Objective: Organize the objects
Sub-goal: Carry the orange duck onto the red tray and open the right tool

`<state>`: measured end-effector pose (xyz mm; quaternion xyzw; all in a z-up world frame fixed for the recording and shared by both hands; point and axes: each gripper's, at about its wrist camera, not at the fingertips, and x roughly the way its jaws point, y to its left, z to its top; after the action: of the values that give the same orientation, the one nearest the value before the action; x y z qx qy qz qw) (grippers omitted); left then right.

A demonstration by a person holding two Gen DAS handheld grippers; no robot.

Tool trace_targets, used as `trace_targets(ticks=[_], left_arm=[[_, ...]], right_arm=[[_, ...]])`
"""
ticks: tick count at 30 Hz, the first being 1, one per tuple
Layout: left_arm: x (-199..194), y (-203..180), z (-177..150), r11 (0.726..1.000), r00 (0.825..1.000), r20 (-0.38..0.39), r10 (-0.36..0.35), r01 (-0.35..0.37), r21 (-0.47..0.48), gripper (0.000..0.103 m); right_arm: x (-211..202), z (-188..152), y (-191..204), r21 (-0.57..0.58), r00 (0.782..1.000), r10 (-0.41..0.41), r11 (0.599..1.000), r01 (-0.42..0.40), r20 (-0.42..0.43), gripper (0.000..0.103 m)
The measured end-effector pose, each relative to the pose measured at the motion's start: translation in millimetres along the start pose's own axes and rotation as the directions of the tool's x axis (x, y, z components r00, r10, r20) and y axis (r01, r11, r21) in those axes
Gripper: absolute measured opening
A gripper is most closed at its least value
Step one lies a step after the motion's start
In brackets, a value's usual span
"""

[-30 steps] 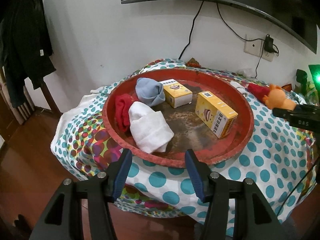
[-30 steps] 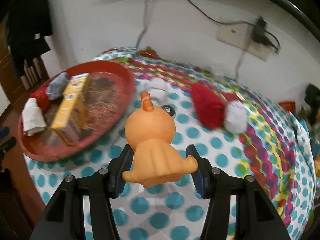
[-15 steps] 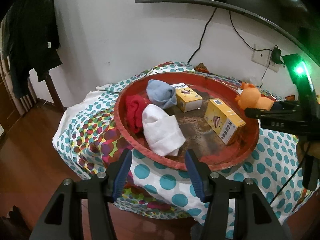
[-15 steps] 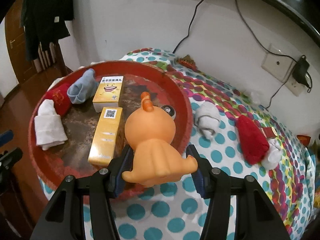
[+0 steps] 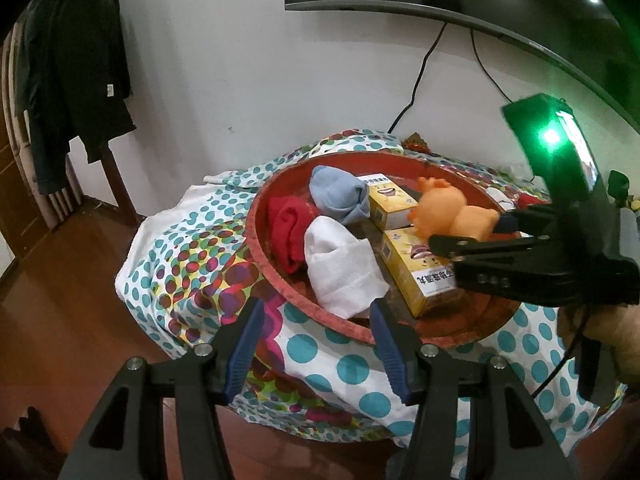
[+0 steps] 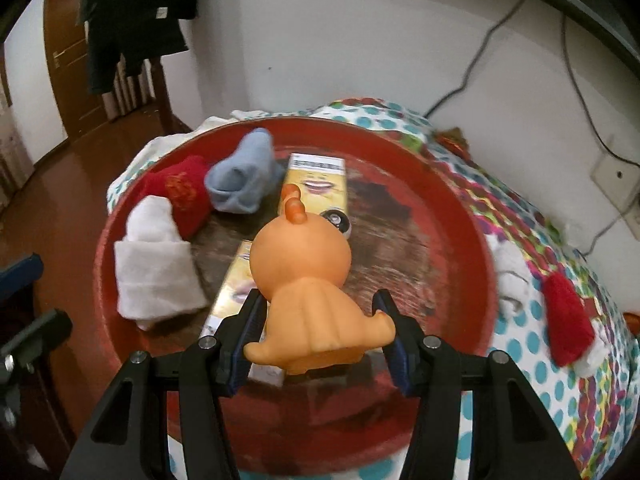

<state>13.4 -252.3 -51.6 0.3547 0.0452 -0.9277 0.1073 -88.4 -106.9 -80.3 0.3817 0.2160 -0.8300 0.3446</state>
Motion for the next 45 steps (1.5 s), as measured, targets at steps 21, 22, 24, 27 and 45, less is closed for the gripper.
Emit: trace_targets(ticks=[21,22,24,27,45], left_arm=[[4.8,6.6,-0.7,0.999,0.999,-0.035,-0.018,0.017,-0.032,0.056],[5.5,6.6,-1.1,0.999,0.999,-0.037,-0.018,0.016,-0.035,0.056],[5.9,7.9,-1.1,0.999,0.999,-0.039,-0.023,0.021,-0.045,0.056],[7.9,9.3,-1.7,0.998,0.999,-0.045,-0.027,0.025,-0.053,0.056],[11.0,-3.5,-5.0,1.000,0.999,-0.048,-0.024,0.024,-0.001,0.056]], right_arm=[[32.2,28.8,30.1,-0.022,0.993,0.110,0.994,-0.111,-0.043,0.053],[32.2,28.6,30.4,-0.025,0.993,0.110,0.994,-0.111,-0.042,0.054],[31.5,28.5,30.0,-0.025,0.993,0.114,0.993,-0.115,-0.040,0.055],[30.5,28.6,30.3,-0.020,0.992,0.117,0.993,-0.118,-0.040,0.055],[-8.4,15.0,3.2,0.011,0.996,0.090,0.996,-0.091,0.018,0.065]])
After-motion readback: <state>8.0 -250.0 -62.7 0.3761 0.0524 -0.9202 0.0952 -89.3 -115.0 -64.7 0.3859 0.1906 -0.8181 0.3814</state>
